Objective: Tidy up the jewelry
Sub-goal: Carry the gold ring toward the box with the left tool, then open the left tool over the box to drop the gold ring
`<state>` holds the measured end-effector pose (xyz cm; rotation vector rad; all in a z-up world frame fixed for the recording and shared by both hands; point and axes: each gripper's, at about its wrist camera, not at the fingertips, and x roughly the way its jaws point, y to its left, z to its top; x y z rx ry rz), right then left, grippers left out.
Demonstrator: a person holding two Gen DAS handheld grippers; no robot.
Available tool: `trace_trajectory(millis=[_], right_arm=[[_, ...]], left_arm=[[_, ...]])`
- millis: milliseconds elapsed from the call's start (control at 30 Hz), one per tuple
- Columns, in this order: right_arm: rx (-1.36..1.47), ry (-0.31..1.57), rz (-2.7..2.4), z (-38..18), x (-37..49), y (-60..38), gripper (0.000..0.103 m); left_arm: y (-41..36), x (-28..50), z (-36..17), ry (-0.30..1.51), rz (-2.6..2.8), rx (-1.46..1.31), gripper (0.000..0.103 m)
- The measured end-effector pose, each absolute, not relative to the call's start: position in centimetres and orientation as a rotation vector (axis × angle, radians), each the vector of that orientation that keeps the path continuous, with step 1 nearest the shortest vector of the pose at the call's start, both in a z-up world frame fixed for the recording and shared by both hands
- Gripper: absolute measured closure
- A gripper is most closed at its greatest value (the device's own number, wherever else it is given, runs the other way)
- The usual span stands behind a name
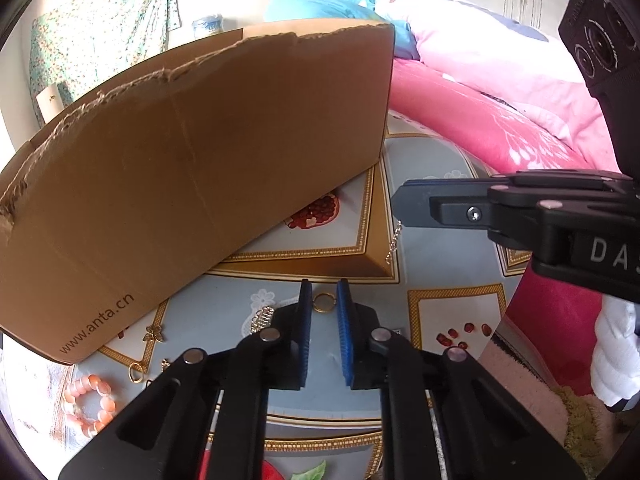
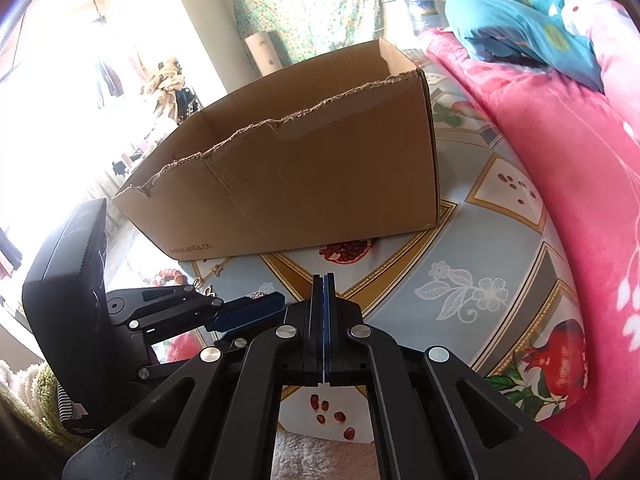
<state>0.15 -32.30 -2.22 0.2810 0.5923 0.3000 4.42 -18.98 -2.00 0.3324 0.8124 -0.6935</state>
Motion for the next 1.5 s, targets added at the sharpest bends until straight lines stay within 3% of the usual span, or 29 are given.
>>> trace_trajectory(millis=[400,733,900,1167,1400,1500], right_arm=[[0.254,0.534,0.302,-0.4,-1.1,-32.4,0.103],[0.196,0.323,0.398,7.1,-1.8,-31.9,0.103],[0.216,0.259,0.482,10.4,0.7,-31.9,0.103],[0.252,0.431,0.579,9.8,8.6,-30.6,0.103],[0.282,0.603,0.517,7.7,12.9,-30.9,0.095],[0.287,0.591,0.496,8.0,12.8,-31.4,0.091]], left_arm=[[-17.6,3.9,0.1,0.761,-0.706,0.282,0.092],[-13.5,4.7,10.1,0.570,-0.764,0.114,0.091],[-12.5,8.1,12.3,0.542,-0.712,0.095,0.091],[-12.2,15.7,8.8,0.736,-0.573,0.124,0.091],[-12.0,18.0,6.6,0.824,-0.525,0.106,0.090],[-11.7,18.2,6.7,0.820,-0.518,0.087,0.085]])
